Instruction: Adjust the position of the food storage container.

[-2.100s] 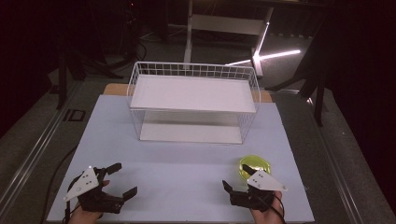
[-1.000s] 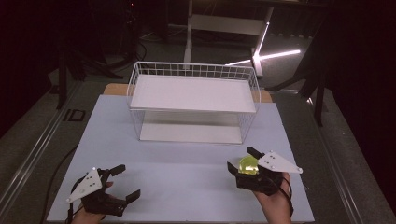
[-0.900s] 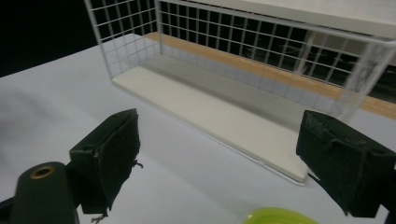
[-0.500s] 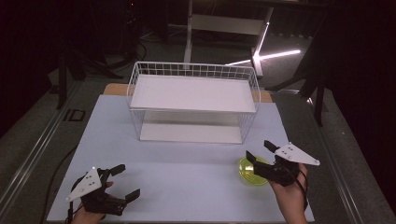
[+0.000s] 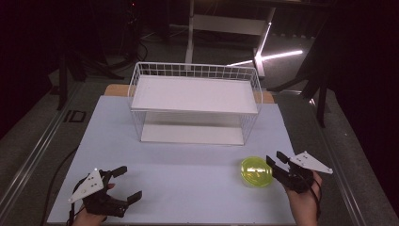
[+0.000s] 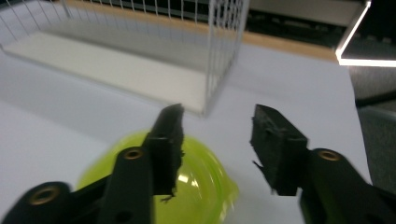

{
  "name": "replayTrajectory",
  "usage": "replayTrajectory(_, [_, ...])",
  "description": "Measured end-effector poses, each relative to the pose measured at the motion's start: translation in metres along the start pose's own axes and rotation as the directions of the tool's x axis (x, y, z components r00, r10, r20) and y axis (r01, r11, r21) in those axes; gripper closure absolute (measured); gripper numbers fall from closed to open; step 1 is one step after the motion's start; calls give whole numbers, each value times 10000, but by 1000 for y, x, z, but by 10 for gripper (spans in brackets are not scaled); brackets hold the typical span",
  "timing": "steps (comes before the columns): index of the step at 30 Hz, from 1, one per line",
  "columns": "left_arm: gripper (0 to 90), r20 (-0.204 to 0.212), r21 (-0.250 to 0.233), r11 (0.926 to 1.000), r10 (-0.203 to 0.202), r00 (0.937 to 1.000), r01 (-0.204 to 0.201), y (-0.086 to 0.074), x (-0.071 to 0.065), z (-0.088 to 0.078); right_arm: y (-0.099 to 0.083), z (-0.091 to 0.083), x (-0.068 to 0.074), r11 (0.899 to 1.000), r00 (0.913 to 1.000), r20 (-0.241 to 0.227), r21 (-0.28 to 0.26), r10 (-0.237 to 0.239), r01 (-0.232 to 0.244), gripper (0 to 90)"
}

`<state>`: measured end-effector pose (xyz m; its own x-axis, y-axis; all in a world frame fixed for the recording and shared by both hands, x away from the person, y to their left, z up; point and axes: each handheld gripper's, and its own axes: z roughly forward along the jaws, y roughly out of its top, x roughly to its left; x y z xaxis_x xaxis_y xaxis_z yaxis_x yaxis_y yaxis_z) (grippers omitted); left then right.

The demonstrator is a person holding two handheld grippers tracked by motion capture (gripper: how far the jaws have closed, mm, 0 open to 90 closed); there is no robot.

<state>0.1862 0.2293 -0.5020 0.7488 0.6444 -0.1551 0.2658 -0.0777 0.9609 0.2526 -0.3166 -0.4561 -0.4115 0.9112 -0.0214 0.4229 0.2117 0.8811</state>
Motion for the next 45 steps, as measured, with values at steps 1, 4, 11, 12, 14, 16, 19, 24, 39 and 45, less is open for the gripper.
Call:
replayTrajectory(1, [10,8,13,10000,-35,10000,35,0,0,1,-4,0,-2,10000,10000,96,87,23,-24,562])
replayTrajectory(4, [10,27,12,10000,-44,10000,44,-1,0,1,-19,0,-9,9989,9991,348,397,244,-258,629])
replayTrajectory(11, [10,57,32,10000,-40,10000,39,-1,0,2,-37,-1,-19,9920,9953,760,1062,603,-682,894])
replayTrajectory(12, [10,65,27,10000,-43,10000,43,-1,0,2,-41,0,-20,9895,9949,780,1243,642,-736,899])
replayTrajectory(14, [10,64,8,10000,-58,10000,57,0,-1,1,-52,5,-19,9779,9939,749,1874,804,-932,900])
replayTrajectory(16, [10,67,17,10000,-58,10000,58,0,-1,1,-55,6,-18,9764,9945,709,1964,769,-895,900])
replayTrajectory(19, [10,91,19,10000,-42,9999,42,0,-2,2,-62,12,-13,9706,9947,361,2185,958,-1014,900])
replayTrajectory(24, [10,92,41,10000,-61,9999,61,-1,-2,2,-61,17,-9,9674,9939,69,2287,1097,-1083,900])
replayTrajectory(39, [10,93,30,10000,-49,9999,49,0,-3,2,-44,50,22,9583,9937,-857,2820,728,-459,900])
replayTrajectory(45, [10,109,28,10000,-33,9999,33,0,-3,1,-40,67,42,9522,9882,-1343,3042,731,-291,900])
